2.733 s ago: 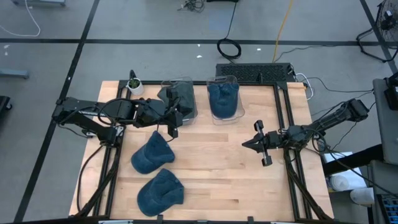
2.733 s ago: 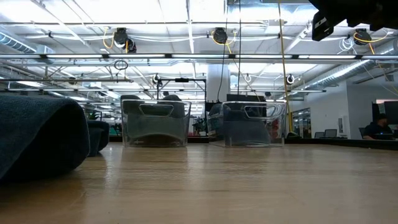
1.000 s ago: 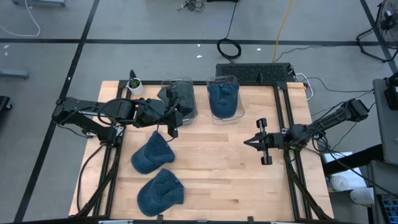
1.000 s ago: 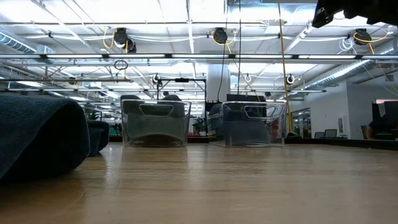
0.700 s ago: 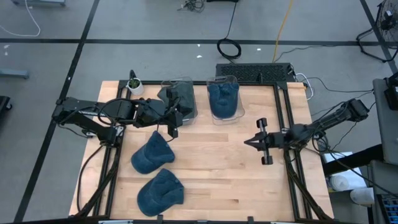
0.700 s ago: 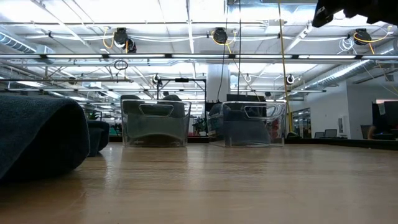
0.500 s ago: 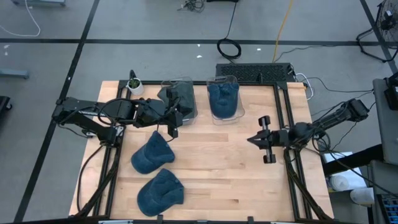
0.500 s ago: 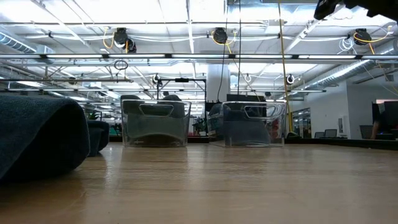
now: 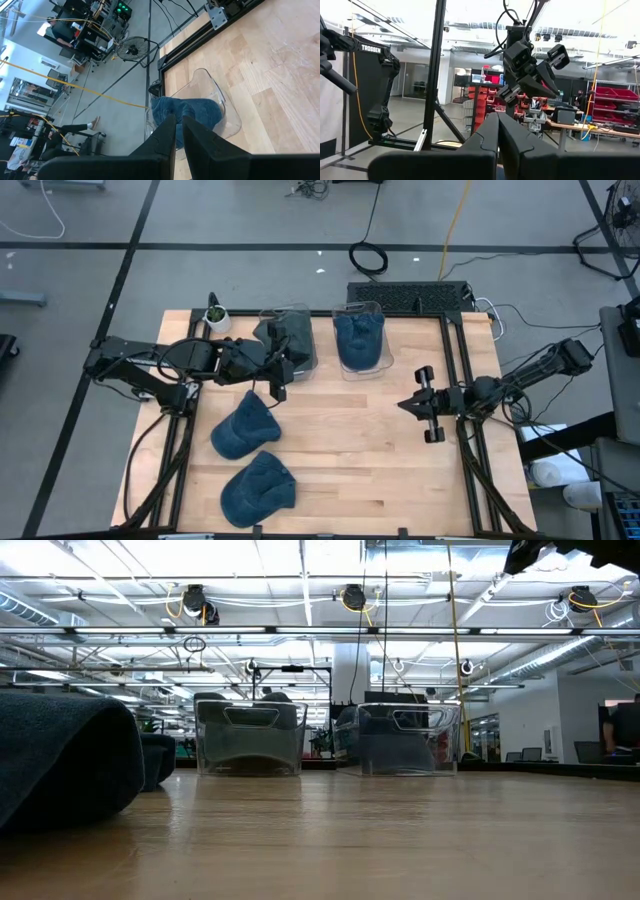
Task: Pick & Place hat
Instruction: Put the top blue cap into the right transparent bin
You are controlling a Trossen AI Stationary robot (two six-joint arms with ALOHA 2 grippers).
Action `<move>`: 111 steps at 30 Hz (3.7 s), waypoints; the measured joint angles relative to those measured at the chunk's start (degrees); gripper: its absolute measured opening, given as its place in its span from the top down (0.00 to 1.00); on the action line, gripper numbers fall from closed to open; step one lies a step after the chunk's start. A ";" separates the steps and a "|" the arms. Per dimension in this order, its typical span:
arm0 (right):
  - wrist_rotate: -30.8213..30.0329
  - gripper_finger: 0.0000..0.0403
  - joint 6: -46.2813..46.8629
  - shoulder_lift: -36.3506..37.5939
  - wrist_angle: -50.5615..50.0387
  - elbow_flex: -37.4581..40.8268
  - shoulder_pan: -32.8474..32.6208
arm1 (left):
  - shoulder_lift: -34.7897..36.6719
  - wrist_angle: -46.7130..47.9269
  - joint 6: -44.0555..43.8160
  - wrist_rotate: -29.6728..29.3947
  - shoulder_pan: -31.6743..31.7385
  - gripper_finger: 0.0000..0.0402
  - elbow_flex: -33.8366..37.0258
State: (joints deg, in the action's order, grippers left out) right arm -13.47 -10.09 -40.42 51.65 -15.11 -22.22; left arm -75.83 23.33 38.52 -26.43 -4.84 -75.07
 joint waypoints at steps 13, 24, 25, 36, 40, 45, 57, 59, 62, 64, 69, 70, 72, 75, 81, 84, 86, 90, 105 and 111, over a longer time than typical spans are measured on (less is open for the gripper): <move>-5.74 1.00 4.54 0.00 -2.72 0.00 0.04 | -0.04 -2.14 9.48 0.10 -0.02 0.90 0.00; -11.22 0.75 3.37 2.29 -5.66 0.00 0.07 | -0.04 -10.71 21.09 2.07 -0.01 0.90 -0.02; -12.79 0.71 3.50 2.88 -6.41 -0.01 0.05 | -0.04 -11.91 21.37 3.49 0.00 0.90 -0.02; -17.73 0.53 9.39 9.91 -33.66 -7.55 -0.04 | 0.00 -14.50 -3.78 25.25 -1.55 0.90 -0.02; -17.99 0.54 9.43 9.53 -33.83 -5.88 0.04 | 0.00 -13.92 -14.35 27.99 -2.16 0.90 -0.02; -17.98 0.56 9.44 9.58 -32.43 -5.64 0.04 | 0.00 -8.28 -25.38 27.89 -2.34 0.90 -0.02; -17.97 0.56 9.45 9.57 -31.15 -5.64 0.04 | 0.00 51.31 -75.27 13.50 -4.78 0.86 -4.15; -17.99 0.56 9.47 9.57 -31.15 -5.64 0.04 | 0.01 57.53 -85.73 13.46 -6.45 0.81 -1.48; -17.95 0.57 9.67 9.57 -31.18 -5.63 0.04 | 0.02 58.46 -97.61 12.29 -9.74 0.69 4.66; -17.84 0.57 9.69 9.57 -31.18 -5.62 0.04 | -0.06 56.45 -100.90 12.23 -12.32 0.59 9.12; -17.80 0.57 9.66 9.57 -31.20 -5.62 0.04 | -0.07 48.54 -97.01 16.62 -17.41 0.40 19.53; -17.79 0.57 9.60 9.57 -31.19 -5.62 0.04 | -0.07 46.91 -94.88 17.50 -18.27 0.37 21.05; -17.79 0.57 9.37 9.57 -31.07 -5.62 0.04 | -0.07 43.88 -91.31 19.31 -19.98 0.34 23.67; -17.78 0.57 9.01 9.57 -30.48 -5.62 0.04 | -0.04 39.04 -87.94 19.89 -21.92 0.31 26.35; -17.77 0.57 8.86 9.57 -30.26 -5.62 0.04 | -0.04 33.20 -89.80 18.92 -22.72 0.32 28.73; -17.77 0.58 9.11 9.57 -30.60 -5.62 0.04 | -0.04 31.58 -89.92 18.78 -22.66 0.31 29.58; -17.77 0.58 9.35 9.57 -30.93 -5.62 0.04 | -0.02 31.38 -88.01 18.11 -22.71 0.31 29.76; -17.77 0.58 9.41 9.55 -30.94 -5.62 0.04 | -0.02 30.44 -80.72 17.14 -22.70 0.33 29.90; -17.77 0.59 10.10 9.55 -30.97 -5.62 0.04 | -0.02 28.54 -70.13 16.49 -22.84 0.58 29.90; -17.76 0.59 10.16 9.55 -30.99 -5.62 0.04 | -0.02 25.80 -68.53 16.48 -22.84 0.67 29.90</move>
State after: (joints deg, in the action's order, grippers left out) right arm -31.24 0.06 -30.87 20.65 -20.73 -22.17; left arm -75.85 49.13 -30.00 -9.95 -27.68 -45.17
